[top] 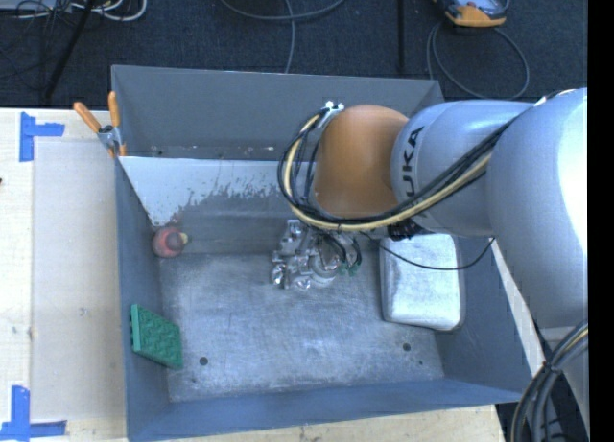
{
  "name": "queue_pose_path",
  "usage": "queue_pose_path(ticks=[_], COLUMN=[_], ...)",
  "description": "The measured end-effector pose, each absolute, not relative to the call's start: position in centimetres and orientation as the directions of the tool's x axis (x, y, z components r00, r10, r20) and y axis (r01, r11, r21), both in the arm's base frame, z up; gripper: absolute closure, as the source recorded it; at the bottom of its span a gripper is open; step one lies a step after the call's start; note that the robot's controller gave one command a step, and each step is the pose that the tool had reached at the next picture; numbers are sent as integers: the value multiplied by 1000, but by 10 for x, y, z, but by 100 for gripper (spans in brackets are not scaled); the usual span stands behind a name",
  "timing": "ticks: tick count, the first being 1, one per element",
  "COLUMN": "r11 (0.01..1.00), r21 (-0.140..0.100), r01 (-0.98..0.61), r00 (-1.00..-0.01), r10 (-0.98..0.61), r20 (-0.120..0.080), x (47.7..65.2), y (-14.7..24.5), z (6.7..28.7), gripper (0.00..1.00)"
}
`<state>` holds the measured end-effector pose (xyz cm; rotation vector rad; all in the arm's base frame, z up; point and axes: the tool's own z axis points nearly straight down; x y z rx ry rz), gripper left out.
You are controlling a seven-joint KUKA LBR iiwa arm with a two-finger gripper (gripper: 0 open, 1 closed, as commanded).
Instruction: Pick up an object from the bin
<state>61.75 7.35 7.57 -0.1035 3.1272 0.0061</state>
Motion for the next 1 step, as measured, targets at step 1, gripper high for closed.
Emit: queue_pose_path(ticks=[1], r11=[999], r21=[2], r01=[-50], r00=[-999], r10=[-50], r20=[-9], x=[614], y=[109], z=[211], gripper=[100])
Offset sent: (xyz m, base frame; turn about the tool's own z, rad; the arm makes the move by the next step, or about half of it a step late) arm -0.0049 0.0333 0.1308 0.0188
